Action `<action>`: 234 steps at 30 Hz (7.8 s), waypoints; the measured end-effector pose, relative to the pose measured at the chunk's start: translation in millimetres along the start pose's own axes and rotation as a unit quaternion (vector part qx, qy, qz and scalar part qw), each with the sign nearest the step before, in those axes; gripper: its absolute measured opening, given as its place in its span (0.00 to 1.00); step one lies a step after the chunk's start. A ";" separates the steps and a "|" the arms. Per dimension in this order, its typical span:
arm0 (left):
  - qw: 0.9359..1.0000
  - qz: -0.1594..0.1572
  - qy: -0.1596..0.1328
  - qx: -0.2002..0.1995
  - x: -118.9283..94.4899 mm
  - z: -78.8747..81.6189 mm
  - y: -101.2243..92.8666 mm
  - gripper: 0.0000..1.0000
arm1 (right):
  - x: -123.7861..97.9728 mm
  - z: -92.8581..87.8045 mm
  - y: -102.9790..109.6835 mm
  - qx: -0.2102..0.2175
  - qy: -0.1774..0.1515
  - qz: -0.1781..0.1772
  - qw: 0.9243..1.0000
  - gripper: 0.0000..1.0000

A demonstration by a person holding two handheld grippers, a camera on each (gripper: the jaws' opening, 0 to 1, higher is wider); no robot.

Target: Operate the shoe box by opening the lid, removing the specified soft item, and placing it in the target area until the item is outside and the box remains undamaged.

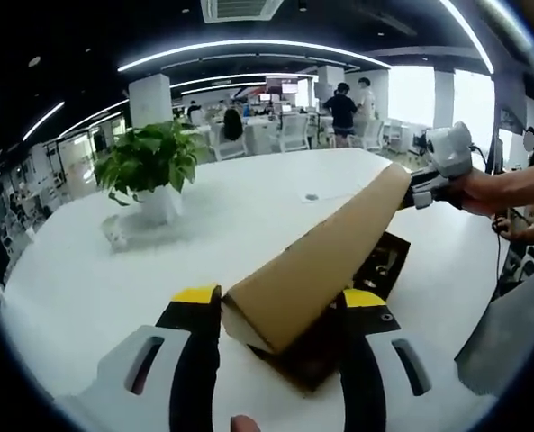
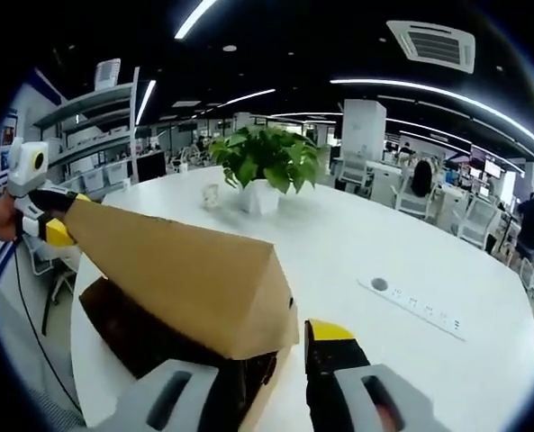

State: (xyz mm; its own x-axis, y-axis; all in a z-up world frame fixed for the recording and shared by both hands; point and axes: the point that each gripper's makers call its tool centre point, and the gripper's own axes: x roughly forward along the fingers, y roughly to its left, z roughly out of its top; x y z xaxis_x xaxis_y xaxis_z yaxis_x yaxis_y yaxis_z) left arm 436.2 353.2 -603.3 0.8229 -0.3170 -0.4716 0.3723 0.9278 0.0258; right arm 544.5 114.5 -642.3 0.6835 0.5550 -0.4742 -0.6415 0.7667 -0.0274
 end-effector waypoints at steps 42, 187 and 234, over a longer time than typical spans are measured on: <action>0.997 0.060 0.050 -0.015 27.9 -22.6 48.8 0.21 | 25.6 29.8 -5.9 -0.044 0.022 0.007 0.999 0.00; 0.989 0.085 0.099 -0.074 114.4 -24.6 114.8 0.07 | 82.8 -3.8 -29.0 0.023 0.070 -0.011 0.997 0.00; 0.980 0.067 0.146 -0.114 128.5 -49.9 115.0 0.25 | 87.1 -3.7 -25.8 0.027 0.073 0.002 0.997 0.00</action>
State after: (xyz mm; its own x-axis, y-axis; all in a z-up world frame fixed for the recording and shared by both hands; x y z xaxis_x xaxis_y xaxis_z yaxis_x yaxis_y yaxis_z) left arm 563.3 428.9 -705.0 0.6874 -0.1496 -0.7107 0.1351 0.9878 -0.0773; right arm 619.3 141.9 -686.2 0.6207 0.5082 -0.5970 -0.6215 0.7832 0.0205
